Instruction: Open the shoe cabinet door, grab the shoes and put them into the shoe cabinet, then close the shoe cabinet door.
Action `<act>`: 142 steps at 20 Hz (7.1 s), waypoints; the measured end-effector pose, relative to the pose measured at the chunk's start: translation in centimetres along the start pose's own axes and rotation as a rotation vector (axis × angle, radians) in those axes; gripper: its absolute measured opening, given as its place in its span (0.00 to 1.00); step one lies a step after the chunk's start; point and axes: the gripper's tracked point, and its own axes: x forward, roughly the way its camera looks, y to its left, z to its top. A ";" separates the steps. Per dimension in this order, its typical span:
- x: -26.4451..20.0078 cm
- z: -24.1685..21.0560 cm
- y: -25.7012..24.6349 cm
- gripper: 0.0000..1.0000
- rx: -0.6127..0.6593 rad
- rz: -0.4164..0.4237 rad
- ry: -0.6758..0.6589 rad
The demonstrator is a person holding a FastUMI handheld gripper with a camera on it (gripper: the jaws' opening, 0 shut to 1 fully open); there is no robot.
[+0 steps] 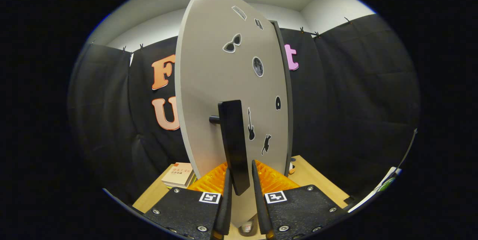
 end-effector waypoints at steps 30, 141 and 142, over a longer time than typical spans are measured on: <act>-5.7 1.0 -23.0 0.21 0.067 -0.141 -0.001; 41.2 -8.9 2.7 0.10 -0.076 0.108 0.471; 41.1 -8.7 2.5 0.13 -0.068 0.100 0.470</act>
